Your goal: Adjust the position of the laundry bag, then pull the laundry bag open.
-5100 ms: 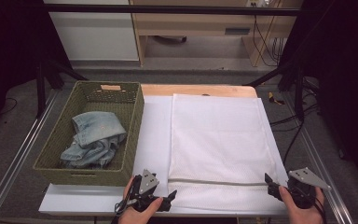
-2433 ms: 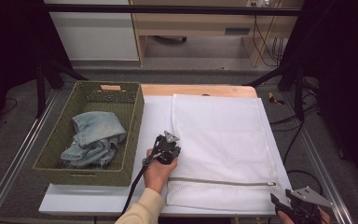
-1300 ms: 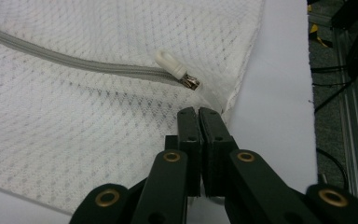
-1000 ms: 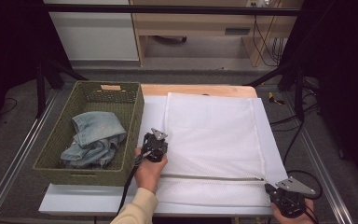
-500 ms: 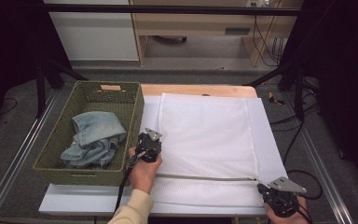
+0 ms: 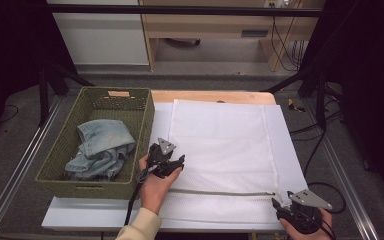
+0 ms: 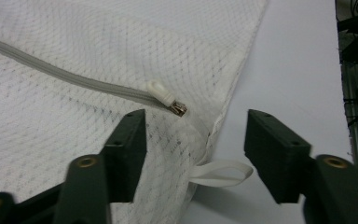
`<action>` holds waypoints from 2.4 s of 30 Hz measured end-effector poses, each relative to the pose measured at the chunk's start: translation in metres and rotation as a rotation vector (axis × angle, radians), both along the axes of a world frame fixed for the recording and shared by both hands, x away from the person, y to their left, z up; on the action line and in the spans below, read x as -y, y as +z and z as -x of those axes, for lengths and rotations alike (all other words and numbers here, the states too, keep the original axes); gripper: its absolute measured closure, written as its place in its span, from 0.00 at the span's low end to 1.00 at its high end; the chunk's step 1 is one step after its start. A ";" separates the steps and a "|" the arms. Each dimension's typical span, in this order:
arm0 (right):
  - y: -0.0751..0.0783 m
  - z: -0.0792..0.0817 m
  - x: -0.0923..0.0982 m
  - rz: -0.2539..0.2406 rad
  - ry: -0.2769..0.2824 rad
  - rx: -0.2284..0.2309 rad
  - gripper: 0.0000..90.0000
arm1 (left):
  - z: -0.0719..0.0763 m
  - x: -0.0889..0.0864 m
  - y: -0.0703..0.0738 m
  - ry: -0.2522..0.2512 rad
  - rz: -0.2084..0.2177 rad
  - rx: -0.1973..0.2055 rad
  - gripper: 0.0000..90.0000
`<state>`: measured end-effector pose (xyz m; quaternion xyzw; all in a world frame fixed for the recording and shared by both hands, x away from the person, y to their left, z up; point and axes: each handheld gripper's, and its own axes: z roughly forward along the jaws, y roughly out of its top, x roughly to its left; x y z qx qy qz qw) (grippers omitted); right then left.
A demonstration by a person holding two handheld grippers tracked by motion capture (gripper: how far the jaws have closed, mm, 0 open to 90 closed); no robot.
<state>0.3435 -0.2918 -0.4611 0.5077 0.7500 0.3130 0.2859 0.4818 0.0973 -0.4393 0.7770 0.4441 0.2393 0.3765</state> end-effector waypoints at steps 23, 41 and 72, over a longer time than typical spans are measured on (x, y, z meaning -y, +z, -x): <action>0.007 -0.007 0.000 -0.061 0.015 0.056 0.15 | 0.060 0.005 -0.005 -0.157 0.077 0.035 0.06; 0.004 -0.012 0.015 -0.191 -0.068 0.079 0.40 | 0.103 -0.014 -0.015 -0.172 0.079 0.055 0.08; -0.018 -0.010 0.009 -0.137 -0.030 -0.055 0.56 | 0.120 -0.026 -0.019 -0.166 0.113 0.040 0.09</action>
